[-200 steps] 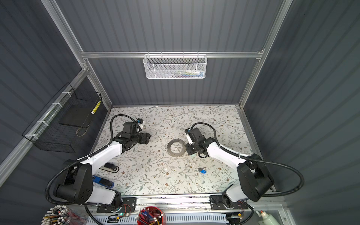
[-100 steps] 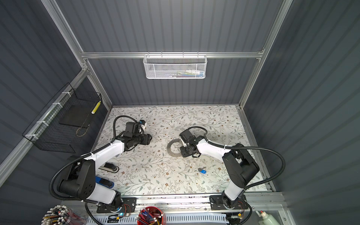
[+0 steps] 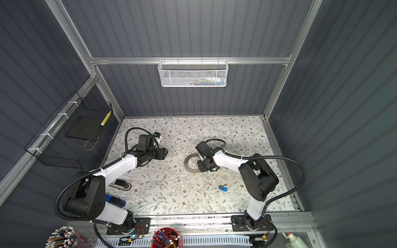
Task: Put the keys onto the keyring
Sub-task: 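Grasp the silver ring's split ring with the right gripper while the left arm shifts, then lift the silver ring toward the left gripper while the left gripper approaches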
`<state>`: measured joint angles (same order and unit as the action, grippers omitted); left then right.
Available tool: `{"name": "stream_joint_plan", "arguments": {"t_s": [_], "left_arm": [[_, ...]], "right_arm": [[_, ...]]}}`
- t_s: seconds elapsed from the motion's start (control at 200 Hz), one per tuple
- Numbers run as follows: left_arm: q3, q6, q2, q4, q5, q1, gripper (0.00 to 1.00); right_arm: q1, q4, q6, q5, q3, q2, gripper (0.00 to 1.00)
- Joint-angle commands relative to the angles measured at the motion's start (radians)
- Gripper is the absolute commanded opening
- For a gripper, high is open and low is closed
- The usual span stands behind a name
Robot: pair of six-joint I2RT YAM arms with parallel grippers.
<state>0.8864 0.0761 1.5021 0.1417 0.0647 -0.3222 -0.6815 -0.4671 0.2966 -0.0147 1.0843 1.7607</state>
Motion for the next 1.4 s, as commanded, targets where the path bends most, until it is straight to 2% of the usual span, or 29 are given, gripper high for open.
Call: {"name": "stream_joint_plan", "arguments": {"t_s": [0.0,0.71,0.921,1.071,1.211,1.391], "left_arm": [[0.025,0.004,0.008,0.007,0.017,-0.006,0.67],[0.042,0.008,0.026,0.016,0.015,-0.015,0.68],[0.052,0.008,0.042,0.015,0.015,-0.017,0.68],[0.065,0.009,0.052,0.02,0.02,-0.02,0.67],[0.069,-0.002,0.033,0.016,0.027,-0.023,0.66],[0.035,-0.076,-0.036,-0.062,0.002,-0.025,0.66]], "right_arm": [[-0.001,-0.042,0.018,-0.041,0.025,0.015,0.17],[-0.002,-0.049,0.011,-0.073,0.048,0.066,0.17],[-0.002,-0.044,0.001,-0.076,0.054,0.077,0.12],[-0.002,-0.043,-0.012,-0.072,0.054,0.081,0.04],[-0.009,-0.036,-0.072,-0.104,0.037,0.03,0.0],[-0.038,0.027,-0.251,-0.117,-0.005,-0.106,0.0]]}}
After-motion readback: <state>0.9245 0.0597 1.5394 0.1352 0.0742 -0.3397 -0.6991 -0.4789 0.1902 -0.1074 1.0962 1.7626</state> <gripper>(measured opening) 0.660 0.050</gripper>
